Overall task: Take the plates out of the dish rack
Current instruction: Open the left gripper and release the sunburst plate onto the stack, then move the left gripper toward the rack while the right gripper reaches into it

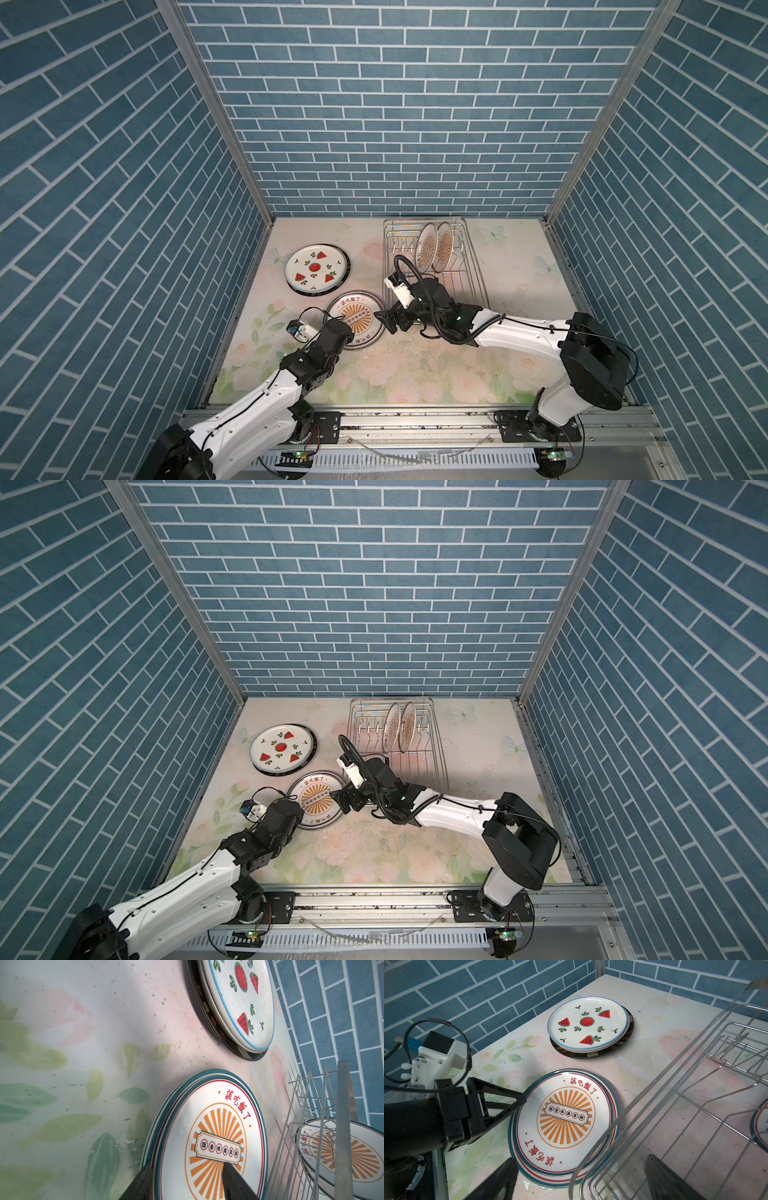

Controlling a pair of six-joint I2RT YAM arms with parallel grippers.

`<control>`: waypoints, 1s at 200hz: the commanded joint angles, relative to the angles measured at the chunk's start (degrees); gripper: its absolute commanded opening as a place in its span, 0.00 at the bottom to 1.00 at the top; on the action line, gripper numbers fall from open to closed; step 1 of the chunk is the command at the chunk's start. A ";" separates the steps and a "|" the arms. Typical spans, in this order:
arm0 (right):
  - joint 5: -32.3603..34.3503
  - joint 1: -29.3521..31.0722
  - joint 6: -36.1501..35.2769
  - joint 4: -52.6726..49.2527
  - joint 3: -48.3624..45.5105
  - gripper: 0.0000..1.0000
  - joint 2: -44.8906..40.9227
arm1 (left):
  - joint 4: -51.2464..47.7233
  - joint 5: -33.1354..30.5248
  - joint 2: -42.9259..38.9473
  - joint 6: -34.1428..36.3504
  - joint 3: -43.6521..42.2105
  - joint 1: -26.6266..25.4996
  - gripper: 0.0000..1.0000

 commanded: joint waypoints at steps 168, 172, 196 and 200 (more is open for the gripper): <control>29.11 -2.52 6.77 -11.66 0.84 0.98 -14.92 | 36.14 27.26 -3.09 42.88 3.03 0.19 1.00; 27.33 -3.26 4.06 -9.87 -0.29 0.99 -15.82 | 37.43 27.97 -2.27 43.03 3.36 0.22 1.00; 24.46 -9.29 4.79 -1.19 -4.57 0.99 -18.62 | 43.50 30.81 3.69 42.73 5.65 0.22 1.00; 23.92 -10.73 5.71 -3.58 -3.01 0.98 -18.34 | 43.88 31.41 4.41 42.83 6.18 0.18 1.00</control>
